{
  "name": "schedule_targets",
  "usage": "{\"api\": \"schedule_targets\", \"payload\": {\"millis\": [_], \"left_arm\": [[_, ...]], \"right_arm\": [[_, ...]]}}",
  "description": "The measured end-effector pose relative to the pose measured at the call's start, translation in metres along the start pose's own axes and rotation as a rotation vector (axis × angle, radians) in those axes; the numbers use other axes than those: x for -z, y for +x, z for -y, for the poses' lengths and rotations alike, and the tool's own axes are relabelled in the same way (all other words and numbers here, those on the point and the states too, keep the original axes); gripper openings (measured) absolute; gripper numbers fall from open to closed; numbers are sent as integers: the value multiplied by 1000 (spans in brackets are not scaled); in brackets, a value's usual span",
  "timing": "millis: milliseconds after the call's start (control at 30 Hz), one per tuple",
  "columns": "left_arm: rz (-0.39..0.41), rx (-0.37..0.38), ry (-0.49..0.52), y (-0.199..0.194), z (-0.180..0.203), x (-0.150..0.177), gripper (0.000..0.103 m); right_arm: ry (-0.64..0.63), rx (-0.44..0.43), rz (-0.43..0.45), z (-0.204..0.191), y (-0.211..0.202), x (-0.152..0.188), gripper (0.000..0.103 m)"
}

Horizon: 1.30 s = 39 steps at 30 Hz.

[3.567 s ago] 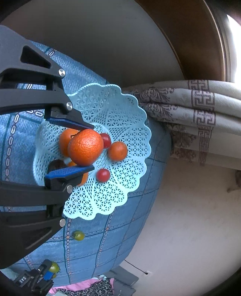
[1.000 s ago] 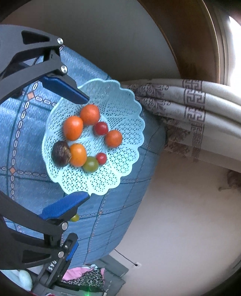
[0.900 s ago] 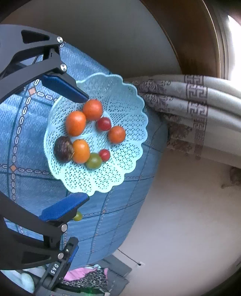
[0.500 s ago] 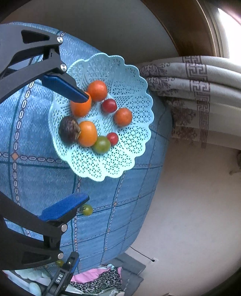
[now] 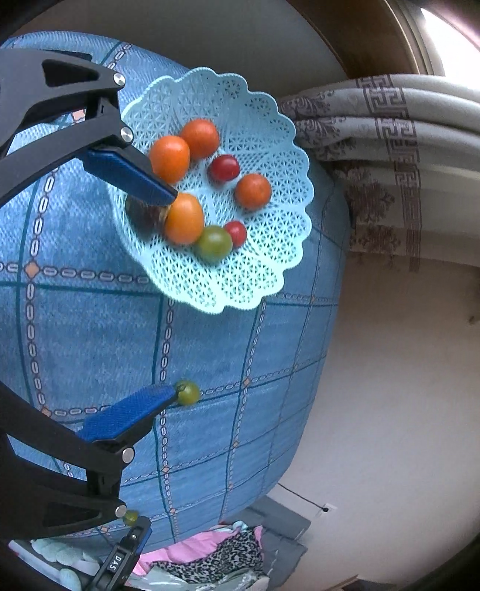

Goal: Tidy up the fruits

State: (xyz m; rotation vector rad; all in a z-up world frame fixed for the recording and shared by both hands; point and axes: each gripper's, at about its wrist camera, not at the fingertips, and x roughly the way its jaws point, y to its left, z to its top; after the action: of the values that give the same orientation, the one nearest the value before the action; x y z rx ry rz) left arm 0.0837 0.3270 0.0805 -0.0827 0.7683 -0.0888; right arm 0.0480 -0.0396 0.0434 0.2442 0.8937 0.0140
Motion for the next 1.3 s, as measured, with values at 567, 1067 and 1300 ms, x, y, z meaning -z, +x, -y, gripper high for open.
{"api": "schedule_targets", "payload": {"millis": [567,1067,1300], "left_arm": [[-41,0,93,20,45,6,99],[-59,-34,215,65,84,-1,96],[-119,-23,266,98,106,-2,78]], "right_arm": [[-40,59,17,18,9,29,48],[13,13,41,32,2,27,31],[39,-17,39,38,2,27,31]]}}
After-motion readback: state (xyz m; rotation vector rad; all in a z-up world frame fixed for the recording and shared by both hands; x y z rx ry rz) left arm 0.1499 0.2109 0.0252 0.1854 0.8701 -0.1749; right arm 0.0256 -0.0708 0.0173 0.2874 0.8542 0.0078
